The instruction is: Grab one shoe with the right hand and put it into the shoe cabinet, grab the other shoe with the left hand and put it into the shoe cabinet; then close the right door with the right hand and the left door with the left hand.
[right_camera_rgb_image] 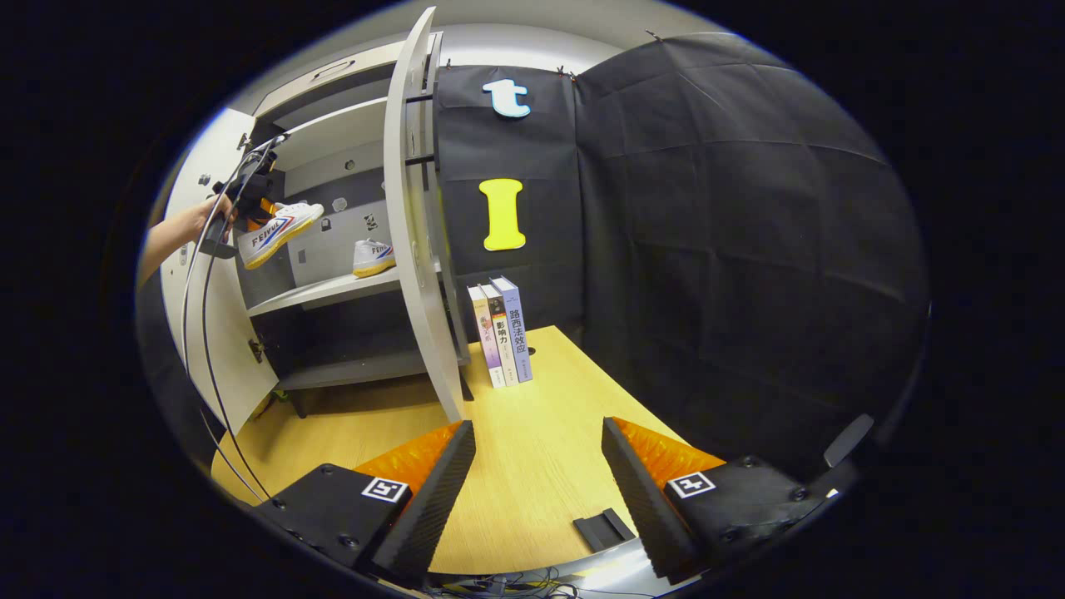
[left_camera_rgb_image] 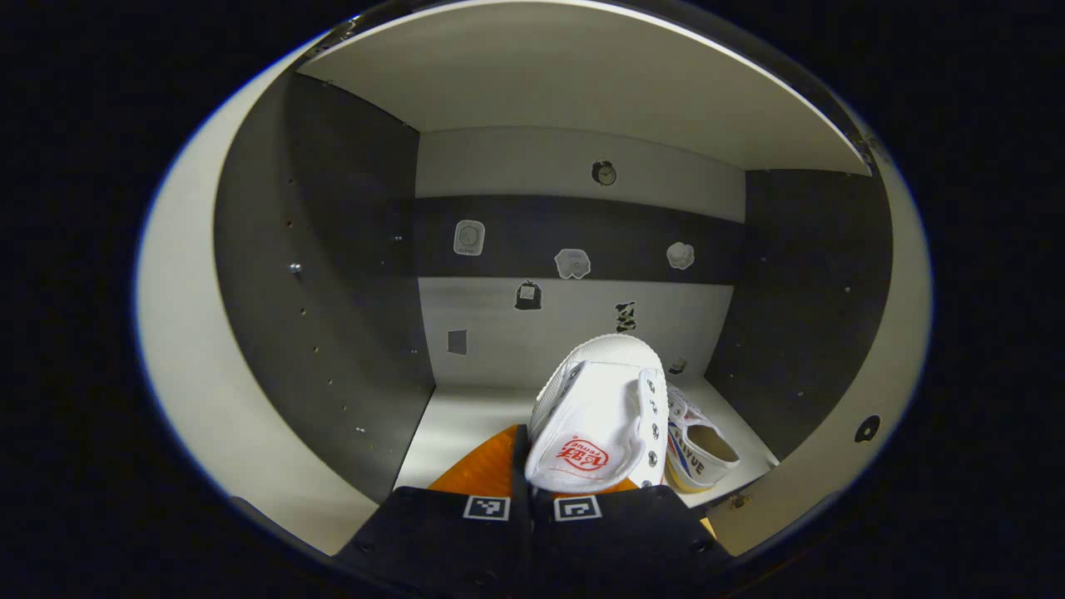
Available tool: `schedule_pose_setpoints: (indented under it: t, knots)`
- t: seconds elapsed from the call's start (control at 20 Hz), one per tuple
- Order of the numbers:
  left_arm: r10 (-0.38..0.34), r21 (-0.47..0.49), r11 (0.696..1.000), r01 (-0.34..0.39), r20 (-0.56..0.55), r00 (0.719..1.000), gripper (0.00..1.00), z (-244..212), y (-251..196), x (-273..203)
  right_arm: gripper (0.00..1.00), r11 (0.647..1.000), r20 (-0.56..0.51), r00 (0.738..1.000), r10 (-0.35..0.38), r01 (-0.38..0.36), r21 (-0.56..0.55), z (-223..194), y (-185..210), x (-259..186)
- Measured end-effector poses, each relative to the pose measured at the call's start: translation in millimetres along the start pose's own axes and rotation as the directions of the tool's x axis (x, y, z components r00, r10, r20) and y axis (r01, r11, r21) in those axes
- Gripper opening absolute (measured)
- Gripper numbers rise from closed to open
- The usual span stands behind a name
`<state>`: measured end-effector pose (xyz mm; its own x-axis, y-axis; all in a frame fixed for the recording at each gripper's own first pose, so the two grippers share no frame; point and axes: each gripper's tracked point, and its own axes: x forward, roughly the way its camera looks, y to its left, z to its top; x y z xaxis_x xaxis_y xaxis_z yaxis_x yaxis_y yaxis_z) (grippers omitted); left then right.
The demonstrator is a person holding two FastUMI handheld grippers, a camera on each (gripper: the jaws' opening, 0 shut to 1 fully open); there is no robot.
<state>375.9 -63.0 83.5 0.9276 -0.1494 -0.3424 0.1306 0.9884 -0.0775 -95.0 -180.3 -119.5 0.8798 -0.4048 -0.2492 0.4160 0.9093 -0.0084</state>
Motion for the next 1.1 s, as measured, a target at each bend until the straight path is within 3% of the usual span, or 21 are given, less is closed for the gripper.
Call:
schedule_pose_setpoints:
  t: [0.3, 0.5, 0.8, 0.9, 1.1]
  knots:
    - [0.073, 0.064, 0.996, -0.064, -0.158, 0.985, 0.05, -27, -3, 81, 0.98, 0.996, 0.013, 0.996, -0.084, 0.083, 0.028, 10, -27, -3]
    - [0.113, 0.111, 0.99, -0.091, -0.207, 0.972, 0.05, -42, -2, 114, 0.97, 0.99, 0.016, 0.99, -0.138, 0.137, 0.034, 11, -41, -8]
    - [0.1, 0.029, 0.995, -0.095, -0.297, 0.95, 0.06, -69, -3, 134, 0.97, 0.989, 0.041, 0.989, -0.144, 0.142, 0.031, 27, -40, -4]
    - [0.091, 0.005, 0.996, -0.094, -0.318, 0.944, 0.11, -78, -4, 132, 0.97, 0.992, 0.056, 0.991, -0.121, 0.12, 0.026, 38, -33, 0]
    - [0.091, 0.047, 0.996, -0.081, -0.26, 0.961, 0.36, -66, 3, 112, 0.97, 0.996, 0.108, 0.99, -0.087, 0.086, 0.016, 70, -24, 7]
